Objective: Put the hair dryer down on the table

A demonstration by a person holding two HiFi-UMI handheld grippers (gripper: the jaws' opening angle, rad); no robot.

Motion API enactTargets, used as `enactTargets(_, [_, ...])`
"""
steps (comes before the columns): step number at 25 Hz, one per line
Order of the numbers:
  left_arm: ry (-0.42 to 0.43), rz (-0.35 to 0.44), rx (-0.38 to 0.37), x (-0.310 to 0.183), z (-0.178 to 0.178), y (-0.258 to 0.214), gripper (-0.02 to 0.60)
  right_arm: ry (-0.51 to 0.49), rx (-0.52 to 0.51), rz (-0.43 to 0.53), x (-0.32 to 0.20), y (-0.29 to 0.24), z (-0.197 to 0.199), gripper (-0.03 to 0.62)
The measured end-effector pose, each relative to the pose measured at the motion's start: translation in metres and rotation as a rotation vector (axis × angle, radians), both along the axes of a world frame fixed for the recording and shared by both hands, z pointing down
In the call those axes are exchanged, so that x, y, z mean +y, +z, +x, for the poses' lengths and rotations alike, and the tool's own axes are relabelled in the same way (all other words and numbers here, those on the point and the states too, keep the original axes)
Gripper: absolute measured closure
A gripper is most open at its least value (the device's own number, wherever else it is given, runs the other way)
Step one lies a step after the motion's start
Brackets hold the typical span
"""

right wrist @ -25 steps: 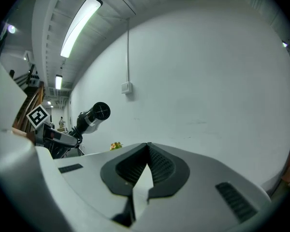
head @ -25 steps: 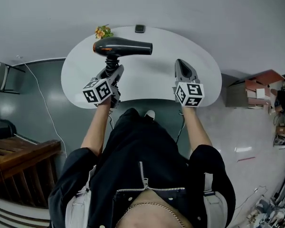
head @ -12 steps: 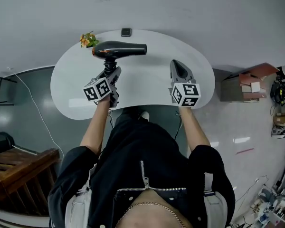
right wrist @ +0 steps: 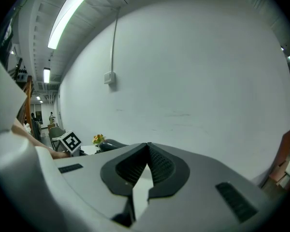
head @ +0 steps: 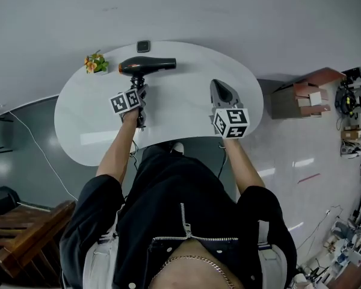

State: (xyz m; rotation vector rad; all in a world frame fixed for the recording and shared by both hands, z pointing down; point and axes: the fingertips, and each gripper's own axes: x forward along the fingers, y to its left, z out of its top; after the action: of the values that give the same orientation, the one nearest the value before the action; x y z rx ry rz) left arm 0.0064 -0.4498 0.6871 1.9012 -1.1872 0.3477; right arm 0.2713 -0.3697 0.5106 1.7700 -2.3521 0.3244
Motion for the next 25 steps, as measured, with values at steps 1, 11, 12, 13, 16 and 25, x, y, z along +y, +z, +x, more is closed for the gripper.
enactTargets(1, [0.011,-0.007,-0.017,-0.005,0.003,0.006,0.325,0.008,0.001,-0.005,0.001,0.002,0.003,0.589])
enactTargets(11, [0.011,-0.112,-0.049,-0.034,0.015,0.054,0.325,0.081,0.016,-0.036,0.011,0.012,0.023,0.589])
enactTargets(12, [0.002,-0.121,-0.048,-0.036,0.015,0.056,0.325,0.089,0.017,-0.04,0.012,0.013,0.026,0.589])
enactTargets(13, [-0.007,-0.129,-0.051,-0.039,0.014,0.059,0.325,0.096,0.018,-0.044,0.013,0.014,0.028,0.589])
enactTargets(16, [-0.025,-0.15,-0.057,-0.049,0.014,0.066,0.325,0.115,0.022,-0.057,0.017,0.017,0.034,0.589])
enactTargets(25, [-0.018,-0.178,-0.09,-0.064,0.014,0.076,0.325,0.132,0.026,-0.083,0.019,0.022,0.038,0.589])
